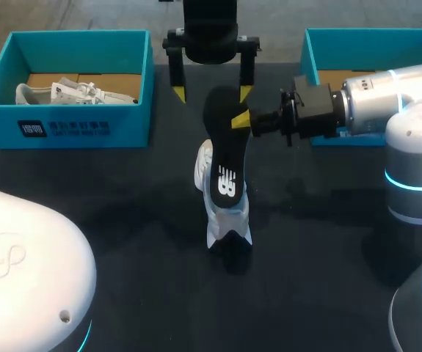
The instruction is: Take the shoe out of the shoebox, open the shoe tongue, remove and reinsert the insole, then place the shoe into the shoebox
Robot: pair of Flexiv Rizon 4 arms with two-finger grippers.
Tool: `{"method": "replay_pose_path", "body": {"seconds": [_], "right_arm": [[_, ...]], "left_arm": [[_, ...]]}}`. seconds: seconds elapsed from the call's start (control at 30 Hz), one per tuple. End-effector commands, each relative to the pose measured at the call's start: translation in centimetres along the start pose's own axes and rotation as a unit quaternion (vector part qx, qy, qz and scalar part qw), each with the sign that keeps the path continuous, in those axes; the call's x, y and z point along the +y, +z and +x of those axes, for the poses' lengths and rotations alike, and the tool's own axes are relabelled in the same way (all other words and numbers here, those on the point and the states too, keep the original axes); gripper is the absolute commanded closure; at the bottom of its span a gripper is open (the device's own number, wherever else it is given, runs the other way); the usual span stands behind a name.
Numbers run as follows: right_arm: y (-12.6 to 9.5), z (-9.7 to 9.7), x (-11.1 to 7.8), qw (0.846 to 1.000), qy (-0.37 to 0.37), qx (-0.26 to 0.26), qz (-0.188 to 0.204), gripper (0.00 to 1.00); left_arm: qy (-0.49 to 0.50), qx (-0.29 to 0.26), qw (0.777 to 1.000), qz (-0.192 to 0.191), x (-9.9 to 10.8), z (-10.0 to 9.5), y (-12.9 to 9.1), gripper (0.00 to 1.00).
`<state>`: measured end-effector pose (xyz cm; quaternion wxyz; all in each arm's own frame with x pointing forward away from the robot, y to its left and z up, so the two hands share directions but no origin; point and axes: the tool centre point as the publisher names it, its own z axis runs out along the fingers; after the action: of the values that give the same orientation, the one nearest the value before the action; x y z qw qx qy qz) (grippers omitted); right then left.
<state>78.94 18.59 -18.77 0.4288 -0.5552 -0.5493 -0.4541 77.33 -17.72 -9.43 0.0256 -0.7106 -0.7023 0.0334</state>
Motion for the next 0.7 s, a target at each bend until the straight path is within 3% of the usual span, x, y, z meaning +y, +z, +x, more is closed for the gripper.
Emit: {"method": "replay_pose_path", "body": {"seconds": [0.03, 0.47, 0.7], "right_arm": [[-0.39, 0.83, -0.20, 1.000, 0.004, -0.017, -0.003, 1.00], [-0.30, 0.69, -0.16, 1.000, 0.009, -0.015, -0.012, 1.00], [-0.40, 0.81, 0.05, 1.000, 0.009, -0.012, -0.011, 1.00]], "left_arm": [[0.000, 0.000, 1.000, 0.000, 0.04, 0.05, 0.00, 0.00], [0.000, 0.000, 1.000, 0.000, 0.04, 0.05, 0.00, 0.00], [-0.010, -0.103, 0.995, 0.001, 0.76, 0.92, 0.34, 0.00]]}}
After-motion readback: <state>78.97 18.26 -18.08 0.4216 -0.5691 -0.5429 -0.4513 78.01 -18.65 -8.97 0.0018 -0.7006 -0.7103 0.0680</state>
